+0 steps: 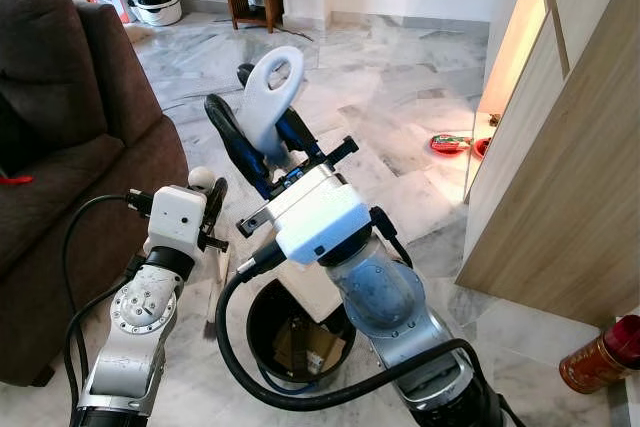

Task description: Sweep floor

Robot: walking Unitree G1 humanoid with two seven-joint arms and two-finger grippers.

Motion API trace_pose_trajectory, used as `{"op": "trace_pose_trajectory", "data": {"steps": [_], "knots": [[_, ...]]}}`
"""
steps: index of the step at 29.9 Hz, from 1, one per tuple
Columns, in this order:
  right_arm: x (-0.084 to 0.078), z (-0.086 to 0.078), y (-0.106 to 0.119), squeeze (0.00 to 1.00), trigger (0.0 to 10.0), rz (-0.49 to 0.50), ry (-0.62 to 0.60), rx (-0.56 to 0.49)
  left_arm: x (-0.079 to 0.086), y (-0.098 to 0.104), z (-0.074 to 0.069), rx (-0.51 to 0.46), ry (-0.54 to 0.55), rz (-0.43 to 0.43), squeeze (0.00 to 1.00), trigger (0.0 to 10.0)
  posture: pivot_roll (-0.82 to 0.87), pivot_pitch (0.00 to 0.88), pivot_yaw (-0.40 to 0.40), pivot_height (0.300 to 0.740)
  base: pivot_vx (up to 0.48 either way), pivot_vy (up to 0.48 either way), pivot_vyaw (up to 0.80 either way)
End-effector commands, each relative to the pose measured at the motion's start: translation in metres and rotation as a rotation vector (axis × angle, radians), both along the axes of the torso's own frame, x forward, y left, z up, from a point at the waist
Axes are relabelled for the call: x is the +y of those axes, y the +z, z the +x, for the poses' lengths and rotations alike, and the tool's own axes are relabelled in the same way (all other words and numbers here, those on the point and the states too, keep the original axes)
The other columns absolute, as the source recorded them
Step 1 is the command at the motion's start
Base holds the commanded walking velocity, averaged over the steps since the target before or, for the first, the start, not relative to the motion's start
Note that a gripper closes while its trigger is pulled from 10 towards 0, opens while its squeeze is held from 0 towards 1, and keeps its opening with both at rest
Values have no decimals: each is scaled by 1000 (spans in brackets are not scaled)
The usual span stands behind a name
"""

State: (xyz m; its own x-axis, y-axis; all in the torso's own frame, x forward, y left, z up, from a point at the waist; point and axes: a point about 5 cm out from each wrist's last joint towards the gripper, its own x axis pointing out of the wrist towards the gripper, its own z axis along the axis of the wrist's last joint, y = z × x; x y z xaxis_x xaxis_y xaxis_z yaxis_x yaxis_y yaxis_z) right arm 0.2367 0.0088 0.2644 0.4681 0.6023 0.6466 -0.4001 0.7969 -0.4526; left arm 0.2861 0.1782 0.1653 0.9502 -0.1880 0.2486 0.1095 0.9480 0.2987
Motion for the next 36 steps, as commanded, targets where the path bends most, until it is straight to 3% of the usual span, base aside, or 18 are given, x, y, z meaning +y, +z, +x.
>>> {"op": "trace_pose_trajectory", "data": {"steps": [1, 28, 31, 32, 36], "knots": [[2, -13, 16, 0, 10000, 17, 28, -98, 0, 9, 0, -58, 2, 21, 0, 10000, 20, 77, 58, 740, 0, 0, 0], [-8, -1, 14, 0, 10000, 7, -123, -133, -2, 8, 0, -55, -6, 21, 0, 10000, 19, 76, 57, 740, 0, 0, 0], [-19, 11, 12, 0, 10000, 3, -230, -127, -2, 7, 0, -54, -6, 20, 0, 10000, 16, 76, 57, 740, 0, 0, 0], [-37, 23, 10, 0, 10000, 7, -350, -120, -3, 7, 0, -55, -6, 18, 0, 10000, 15, 75, 56, 740, 0, 0, 0], [-55, 34, 6, 0, 10000, 1, -433, -98, -3, 7, 1, -54, -10, 16, 0, 10000, 13, 75, 55, 740, 0, 0, 0]]}}
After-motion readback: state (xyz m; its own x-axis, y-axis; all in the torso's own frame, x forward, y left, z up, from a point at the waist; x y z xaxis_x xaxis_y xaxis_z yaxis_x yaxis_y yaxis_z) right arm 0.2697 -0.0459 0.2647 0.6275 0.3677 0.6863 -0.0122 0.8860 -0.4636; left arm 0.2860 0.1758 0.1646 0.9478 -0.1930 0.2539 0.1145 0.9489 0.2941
